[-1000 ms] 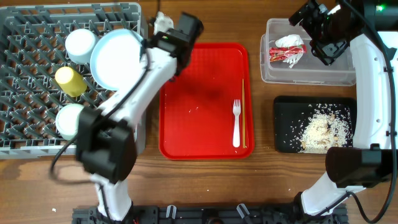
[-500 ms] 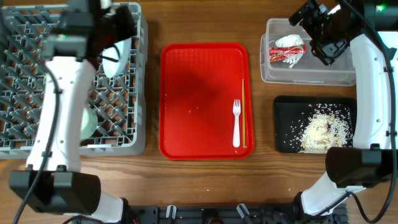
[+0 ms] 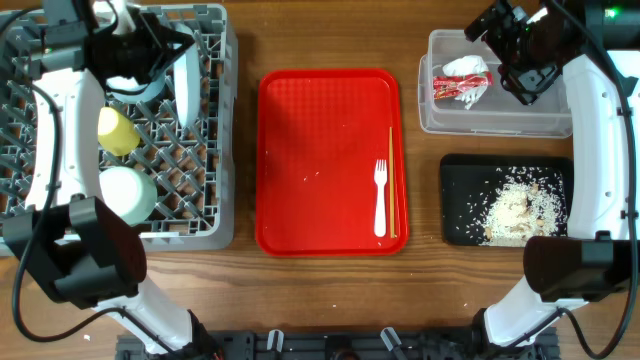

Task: Sort waste into correct bins and load items into the dishwasher rack
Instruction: 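Open the left gripper and lift it away from the plate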

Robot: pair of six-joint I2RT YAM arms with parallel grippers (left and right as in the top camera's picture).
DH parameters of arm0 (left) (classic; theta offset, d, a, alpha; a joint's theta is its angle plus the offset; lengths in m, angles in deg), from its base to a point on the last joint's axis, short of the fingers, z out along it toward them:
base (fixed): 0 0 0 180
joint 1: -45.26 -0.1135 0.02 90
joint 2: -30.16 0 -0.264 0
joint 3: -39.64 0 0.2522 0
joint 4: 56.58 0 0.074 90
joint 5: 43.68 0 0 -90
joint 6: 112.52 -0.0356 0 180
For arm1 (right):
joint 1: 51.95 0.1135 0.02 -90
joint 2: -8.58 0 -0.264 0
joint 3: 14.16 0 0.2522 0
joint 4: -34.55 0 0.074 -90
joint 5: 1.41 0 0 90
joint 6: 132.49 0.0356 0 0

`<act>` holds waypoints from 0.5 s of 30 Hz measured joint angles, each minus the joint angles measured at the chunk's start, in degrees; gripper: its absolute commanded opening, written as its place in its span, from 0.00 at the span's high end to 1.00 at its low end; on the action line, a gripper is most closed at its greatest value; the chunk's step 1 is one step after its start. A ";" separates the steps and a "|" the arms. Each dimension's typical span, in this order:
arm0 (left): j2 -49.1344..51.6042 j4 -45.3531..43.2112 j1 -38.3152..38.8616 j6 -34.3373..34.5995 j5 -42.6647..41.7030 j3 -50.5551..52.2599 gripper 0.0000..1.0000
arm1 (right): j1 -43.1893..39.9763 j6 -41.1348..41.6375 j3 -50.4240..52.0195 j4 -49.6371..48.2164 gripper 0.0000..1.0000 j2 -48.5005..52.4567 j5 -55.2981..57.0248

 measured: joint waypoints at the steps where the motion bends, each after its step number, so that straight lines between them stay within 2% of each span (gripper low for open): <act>1: 0.00 -0.24 -0.46 0.17 -0.33 0.00 0.96 | 0.00 0.00 0.00 0.02 0.00 0.00 0.00; 3: 0.00 -0.42 -1.62 0.63 -0.74 0.00 0.87 | 0.00 0.00 0.00 0.02 0.00 0.00 0.00; 5: 0.00 -0.46 -2.45 1.77 -1.05 0.00 0.85 | 0.00 0.00 0.00 0.00 0.00 0.00 0.00; 6: 0.00 -0.48 -2.78 2.19 -1.27 0.00 0.77 | 0.00 0.00 0.00 0.02 0.00 0.00 0.00; 7: 0.00 -0.50 -2.97 2.45 -1.27 0.00 0.74 | 0.00 0.00 0.00 0.00 0.00 0.00 0.00; 11: 0.00 0.13 -4.28 3.58 -1.64 0.00 0.72 | 0.00 0.00 0.00 0.00 0.00 0.00 0.00; 15: -0.09 2.49 -7.52 3.98 -1.73 0.00 0.56 | 0.00 0.00 0.00 0.02 0.00 0.00 0.00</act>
